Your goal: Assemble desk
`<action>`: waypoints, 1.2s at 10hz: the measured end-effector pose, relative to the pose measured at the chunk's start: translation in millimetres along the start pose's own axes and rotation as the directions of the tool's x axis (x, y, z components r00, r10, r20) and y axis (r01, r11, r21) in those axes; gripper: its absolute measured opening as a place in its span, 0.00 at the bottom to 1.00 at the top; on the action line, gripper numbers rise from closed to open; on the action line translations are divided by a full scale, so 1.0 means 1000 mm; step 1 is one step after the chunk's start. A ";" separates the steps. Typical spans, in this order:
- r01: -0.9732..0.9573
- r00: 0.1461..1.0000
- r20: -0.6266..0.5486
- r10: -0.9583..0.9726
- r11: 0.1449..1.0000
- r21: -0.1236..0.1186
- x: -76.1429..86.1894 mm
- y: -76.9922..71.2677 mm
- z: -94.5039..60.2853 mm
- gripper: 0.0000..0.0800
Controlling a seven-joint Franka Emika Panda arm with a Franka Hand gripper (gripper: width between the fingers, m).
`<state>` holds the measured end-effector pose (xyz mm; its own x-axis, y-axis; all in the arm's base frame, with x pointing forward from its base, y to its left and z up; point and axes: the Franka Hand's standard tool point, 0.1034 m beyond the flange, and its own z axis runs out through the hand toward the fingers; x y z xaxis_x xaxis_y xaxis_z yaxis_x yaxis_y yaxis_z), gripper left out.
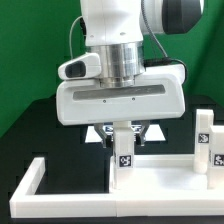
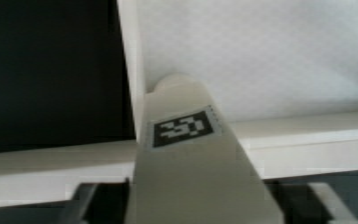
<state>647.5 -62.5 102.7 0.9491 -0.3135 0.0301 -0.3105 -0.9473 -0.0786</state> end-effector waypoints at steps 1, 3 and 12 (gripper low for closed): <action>-0.048 0.999 0.000 0.048 0.999 0.000 0.000 0.000 0.000 0.36; -0.227 0.974 0.000 0.227 0.974 0.000 0.000 0.000 0.000 0.36; -0.968 0.243 0.083 0.967 0.247 -0.049 0.005 -0.001 -0.001 0.36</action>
Offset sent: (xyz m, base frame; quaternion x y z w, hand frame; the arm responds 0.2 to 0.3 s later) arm 0.0073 0.0006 0.0012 -0.0281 0.0090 0.4059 0.9135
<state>652.5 -63.0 103.6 -0.0653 -0.9863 -0.1517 -0.9978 0.0660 0.0005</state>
